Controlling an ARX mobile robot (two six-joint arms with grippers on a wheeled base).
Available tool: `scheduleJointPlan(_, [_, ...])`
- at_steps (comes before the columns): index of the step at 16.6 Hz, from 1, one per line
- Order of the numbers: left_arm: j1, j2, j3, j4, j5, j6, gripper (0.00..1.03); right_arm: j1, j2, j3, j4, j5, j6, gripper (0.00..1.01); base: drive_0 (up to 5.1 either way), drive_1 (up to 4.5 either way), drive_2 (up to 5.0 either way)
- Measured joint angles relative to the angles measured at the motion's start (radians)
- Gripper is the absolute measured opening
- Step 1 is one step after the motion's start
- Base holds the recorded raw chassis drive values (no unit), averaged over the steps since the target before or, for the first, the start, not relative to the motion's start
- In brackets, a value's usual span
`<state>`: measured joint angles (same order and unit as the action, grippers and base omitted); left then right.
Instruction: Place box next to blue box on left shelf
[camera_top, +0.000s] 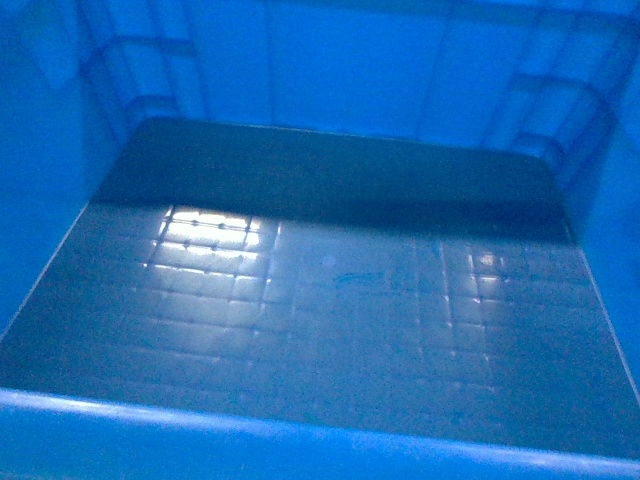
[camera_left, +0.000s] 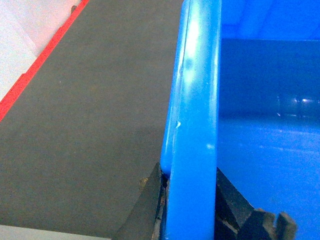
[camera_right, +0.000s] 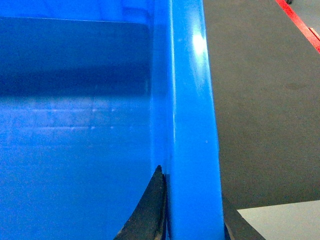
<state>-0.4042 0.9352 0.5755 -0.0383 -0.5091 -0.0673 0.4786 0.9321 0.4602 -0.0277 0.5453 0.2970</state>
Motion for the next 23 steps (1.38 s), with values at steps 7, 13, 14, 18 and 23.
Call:
scheduleJointPlan(7, [0.000, 0.000, 0.000, 0.000, 0.000, -0.001, 0.17, 0.000, 0.000, 0.000, 0.004, 0.000, -0.001, 0.11, 0.0, 0.00, 0.0])
scheduleJointPlan(13, [0.000, 0.000, 0.000, 0.001, 0.003, -0.003, 0.17, 0.000, 0.000, 0.000, 0.002, 0.002, -0.001, 0.11, 0.0, 0.00, 0.0])
scheduleJointPlan(14, [0.000, 0.000, 0.000, 0.001, 0.003, -0.003, 0.17, 0.000, 0.000, 0.000, 0.002, 0.002, -0.001, 0.11, 0.0, 0.00, 0.0])
scheduleJointPlan(18, [0.000, 0.000, 0.000, 0.001, 0.003, -0.003, 0.17, 0.000, 0.000, 0.000, 0.002, 0.002, -0.001, 0.11, 0.0, 0.00, 0.0])
scheduleJointPlan(23, [0.000, 0.000, 0.000, 0.001, 0.003, -0.003, 0.17, 0.000, 0.000, 0.000, 0.003, 0.003, -0.001, 0.11, 0.0, 0.00, 0.0])
